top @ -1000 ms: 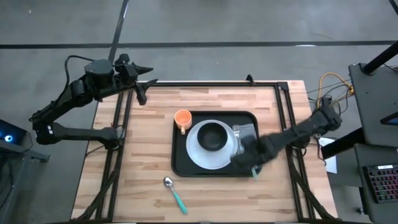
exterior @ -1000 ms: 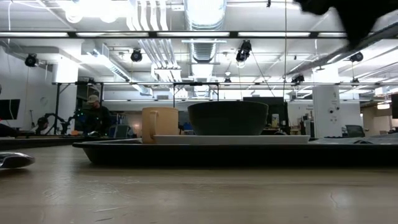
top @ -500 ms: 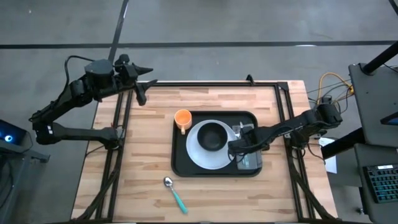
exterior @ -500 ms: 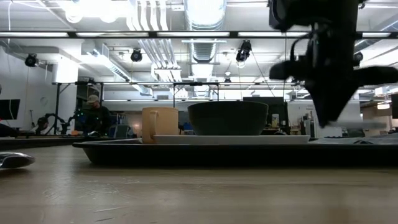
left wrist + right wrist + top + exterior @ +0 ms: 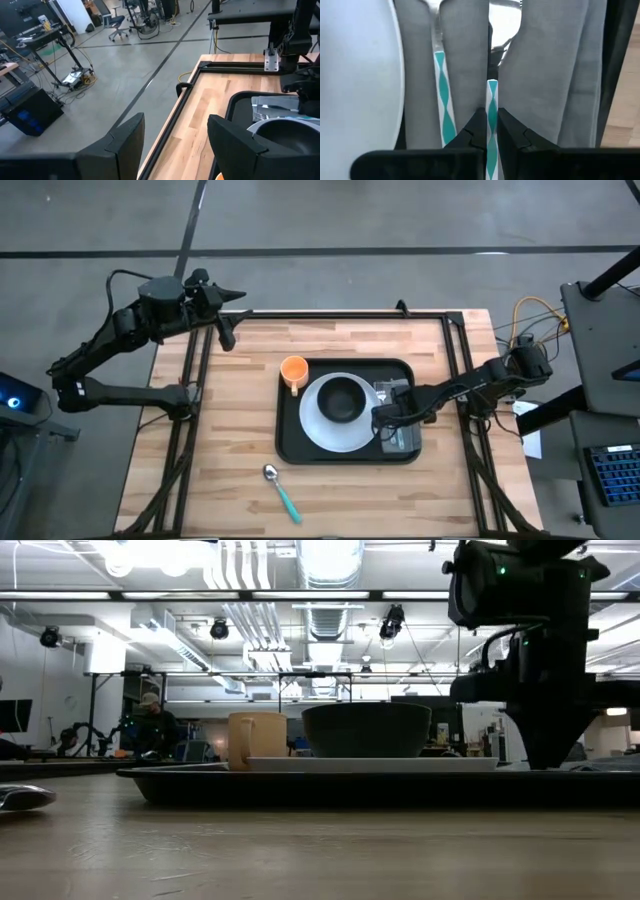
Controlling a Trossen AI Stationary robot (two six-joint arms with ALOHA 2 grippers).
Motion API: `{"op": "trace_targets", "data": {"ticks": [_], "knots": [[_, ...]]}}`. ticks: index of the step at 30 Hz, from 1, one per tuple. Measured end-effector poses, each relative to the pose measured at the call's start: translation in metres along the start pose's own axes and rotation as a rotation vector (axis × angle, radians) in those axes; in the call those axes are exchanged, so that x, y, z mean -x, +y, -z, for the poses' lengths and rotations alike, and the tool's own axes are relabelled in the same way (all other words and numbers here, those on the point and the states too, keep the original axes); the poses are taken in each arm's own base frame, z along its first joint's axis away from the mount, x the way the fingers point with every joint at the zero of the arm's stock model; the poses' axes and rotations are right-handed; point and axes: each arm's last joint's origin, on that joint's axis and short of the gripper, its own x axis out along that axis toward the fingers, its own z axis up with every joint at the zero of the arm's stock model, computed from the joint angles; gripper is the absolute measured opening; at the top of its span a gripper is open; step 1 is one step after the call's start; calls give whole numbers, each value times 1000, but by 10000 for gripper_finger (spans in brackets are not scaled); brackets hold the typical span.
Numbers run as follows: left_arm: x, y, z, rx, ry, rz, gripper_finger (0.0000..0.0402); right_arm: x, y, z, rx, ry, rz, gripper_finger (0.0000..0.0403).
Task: Set up tray
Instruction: Put the green knife on the gray napkin to the right of the green fork, then put the green spoon on the gray napkin to the right of the green knife
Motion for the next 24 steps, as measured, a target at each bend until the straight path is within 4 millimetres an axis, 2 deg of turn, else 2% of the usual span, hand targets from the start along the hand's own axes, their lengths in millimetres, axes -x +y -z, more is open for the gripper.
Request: {"op": "trace_targets", "data": {"ticks": [3,8,16,20,24], "knots": [[0,0,0,0,0,0,197,-1,-2,0,2,-2,7,22],[0,0,0,0,0,0,197,1,1,-2,46,-1,-1,78],[0,-1,2,48,22,5,197,31,8,-7,118,-39,71,140],[-1,-3,13,207,136,8,196,55,12,-10,193,-72,51,159],[-3,-11,34,489,389,-11,187,81,14,-22,317,-179,-40,171]]}}
